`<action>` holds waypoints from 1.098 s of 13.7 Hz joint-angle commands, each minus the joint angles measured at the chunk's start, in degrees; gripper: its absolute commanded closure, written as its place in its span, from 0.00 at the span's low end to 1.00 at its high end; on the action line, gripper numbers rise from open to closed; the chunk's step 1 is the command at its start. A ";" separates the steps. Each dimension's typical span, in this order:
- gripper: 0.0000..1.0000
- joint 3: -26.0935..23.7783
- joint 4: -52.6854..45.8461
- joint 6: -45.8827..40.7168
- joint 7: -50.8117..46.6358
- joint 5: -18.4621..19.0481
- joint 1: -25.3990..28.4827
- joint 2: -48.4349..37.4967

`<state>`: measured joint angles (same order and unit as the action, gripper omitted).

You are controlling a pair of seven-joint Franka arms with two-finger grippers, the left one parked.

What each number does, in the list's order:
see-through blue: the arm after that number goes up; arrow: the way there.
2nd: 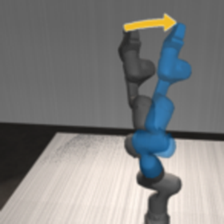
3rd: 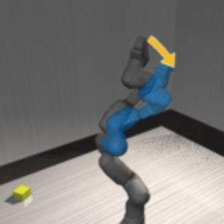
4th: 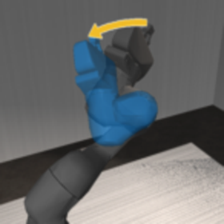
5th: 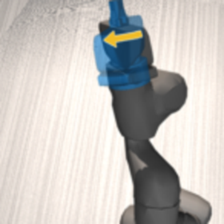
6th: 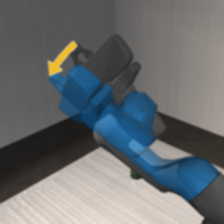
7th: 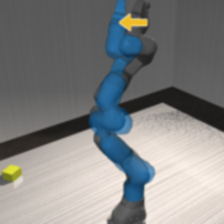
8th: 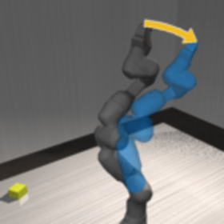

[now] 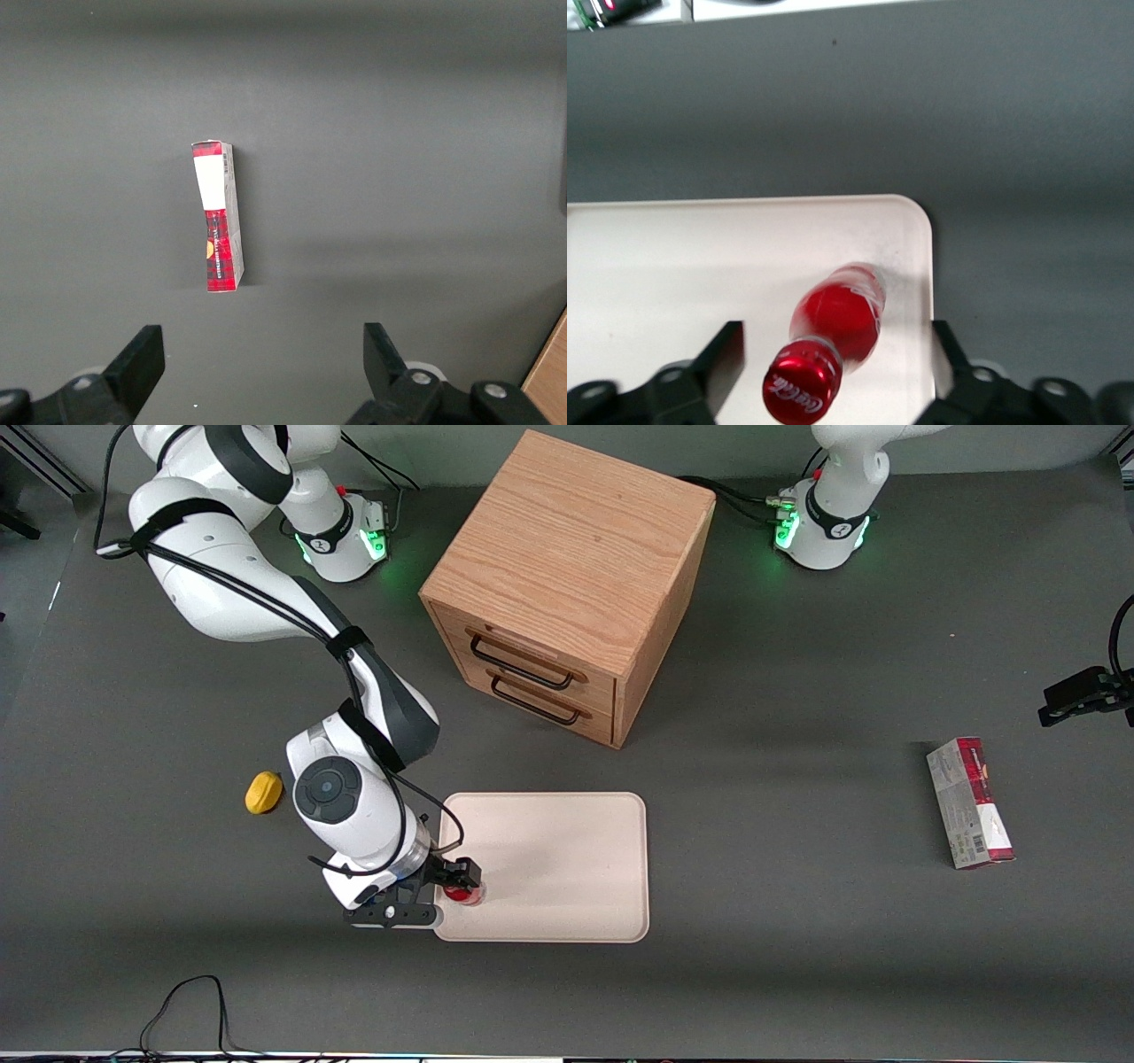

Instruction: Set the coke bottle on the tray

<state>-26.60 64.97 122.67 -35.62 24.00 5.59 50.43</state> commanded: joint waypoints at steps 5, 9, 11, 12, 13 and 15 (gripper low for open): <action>0.00 13.89 7.49 -12.71 10.25 -14.28 1.78 -18.56; 0.00 27.54 24.73 -16.13 30.22 -22.42 2.50 -36.06; 0.00 30.46 32.64 -18.16 32.19 -22.51 2.41 -43.71; 0.00 31.86 35.37 -18.43 32.36 -22.60 2.32 -47.66; 0.00 33.35 37.23 -18.69 33.15 -23.64 2.41 -51.01; 0.00 35.82 37.51 -23.41 35.87 -26.72 2.49 -54.81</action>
<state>6.69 97.76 101.44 -2.87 0.36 7.08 2.30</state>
